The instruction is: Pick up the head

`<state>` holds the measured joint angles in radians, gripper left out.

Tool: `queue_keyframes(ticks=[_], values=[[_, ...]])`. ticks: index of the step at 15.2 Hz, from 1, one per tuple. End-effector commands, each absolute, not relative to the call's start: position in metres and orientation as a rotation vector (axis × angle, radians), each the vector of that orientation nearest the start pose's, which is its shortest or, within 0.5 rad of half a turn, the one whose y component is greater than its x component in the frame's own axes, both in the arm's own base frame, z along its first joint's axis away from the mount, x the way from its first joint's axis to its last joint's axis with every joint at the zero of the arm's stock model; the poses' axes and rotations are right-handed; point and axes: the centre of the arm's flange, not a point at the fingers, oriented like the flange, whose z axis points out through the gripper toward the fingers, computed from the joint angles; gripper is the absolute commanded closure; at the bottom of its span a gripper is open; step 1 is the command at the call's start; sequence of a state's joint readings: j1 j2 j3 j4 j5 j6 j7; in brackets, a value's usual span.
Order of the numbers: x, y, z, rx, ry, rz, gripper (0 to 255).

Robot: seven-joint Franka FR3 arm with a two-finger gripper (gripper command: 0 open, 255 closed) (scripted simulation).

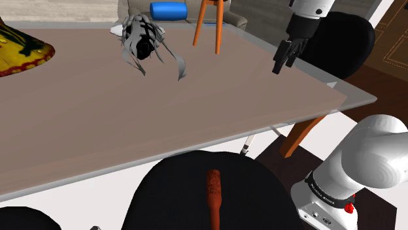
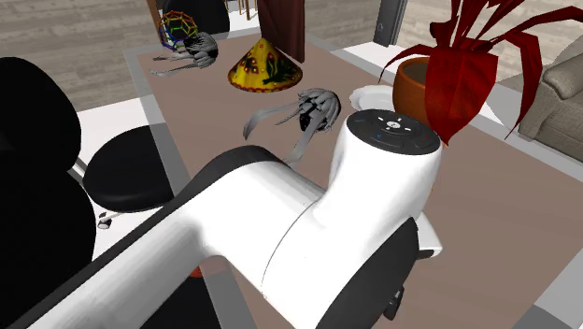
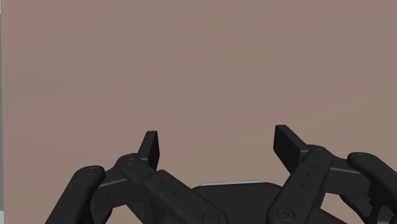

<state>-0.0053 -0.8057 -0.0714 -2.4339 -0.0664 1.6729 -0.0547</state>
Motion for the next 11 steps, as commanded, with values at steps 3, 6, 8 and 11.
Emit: queue_keyframes(ticks=[3,6,8,11], values=[[0.325,-0.019,0.568,-3.149,-0.020,-0.103,0],[0.349,0.005,0.568,-3.134,-0.040,-0.156,0],[0.365,0.021,0.569,-3.123,-0.054,-0.191,0],[0.389,0.046,0.571,-3.107,-0.073,-0.243,0]])
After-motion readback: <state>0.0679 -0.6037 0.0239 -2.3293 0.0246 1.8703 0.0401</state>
